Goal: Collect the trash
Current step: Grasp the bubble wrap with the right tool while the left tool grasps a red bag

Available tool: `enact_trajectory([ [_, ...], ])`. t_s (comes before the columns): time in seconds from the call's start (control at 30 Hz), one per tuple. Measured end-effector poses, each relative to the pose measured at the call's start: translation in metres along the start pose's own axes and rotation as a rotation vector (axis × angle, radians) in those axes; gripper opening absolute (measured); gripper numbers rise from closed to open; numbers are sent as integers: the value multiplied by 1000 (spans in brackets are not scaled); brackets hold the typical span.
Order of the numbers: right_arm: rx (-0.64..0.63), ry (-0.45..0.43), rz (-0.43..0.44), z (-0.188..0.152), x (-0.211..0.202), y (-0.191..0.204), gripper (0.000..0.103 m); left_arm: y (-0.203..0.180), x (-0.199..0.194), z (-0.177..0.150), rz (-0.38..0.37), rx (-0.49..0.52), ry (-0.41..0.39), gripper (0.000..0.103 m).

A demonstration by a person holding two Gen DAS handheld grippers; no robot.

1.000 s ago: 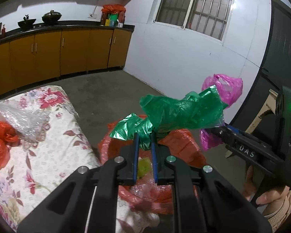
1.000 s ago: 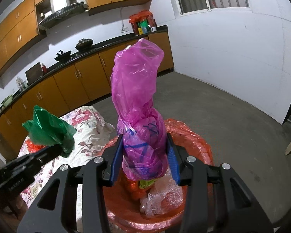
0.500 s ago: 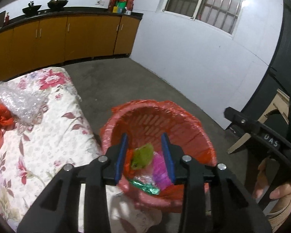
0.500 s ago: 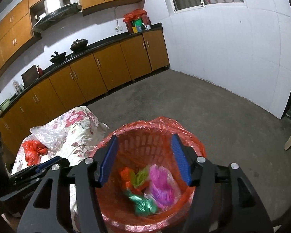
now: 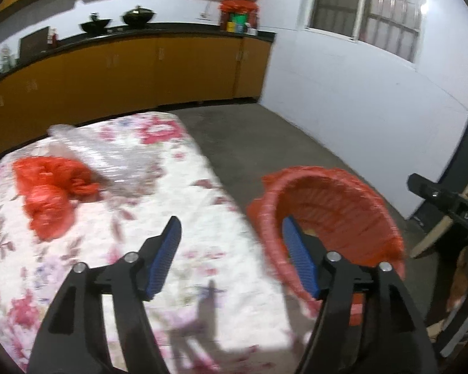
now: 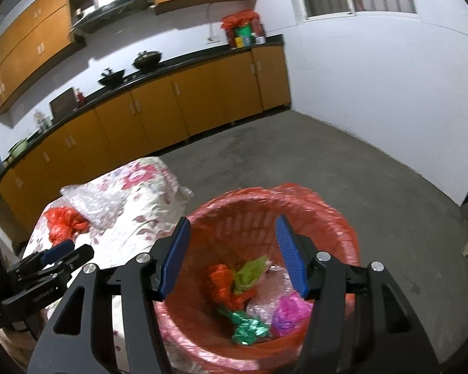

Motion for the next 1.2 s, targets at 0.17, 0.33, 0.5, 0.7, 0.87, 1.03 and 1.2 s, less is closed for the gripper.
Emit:
enact_trajectory([
  [0.17, -82, 45, 87, -14, 20, 59, 57, 57, -12, -17, 141, -36, 9, 78],
  [0.33, -156, 100, 194, -31, 48, 128, 57, 131, -26, -38, 286, -133, 27, 82],
  [0.5, -223, 179, 267, -54, 92, 193, 57, 198, -45, -59, 394, -241, 26, 85],
  [0.7, -291, 249, 295, -78, 153, 251, 57, 247, -58, -76, 450, -318, 13, 85],
  [0.87, -365, 259, 279, -91, 188, 281, 57, 268, -56, -87, 459, -358, 17, 85],
  [1.03, -395, 285, 232, -102, 219, 287, 55, 280, -49, -94, 446, -382, 20, 85],
  [1.2, -374, 324, 227, -106, 224, 279, 16, 284, -40, -95, 424, -389, 18, 84],
])
Point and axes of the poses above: each gripper's, at about its wrist camera, not at the fingertips, and x roughly the way its jaws point, y to its left, z to its top, the point moved 10 cm from there along x, roughly the way its jaws point, and after that the axes turned 12 degrees about x, right-handed, at the moved point
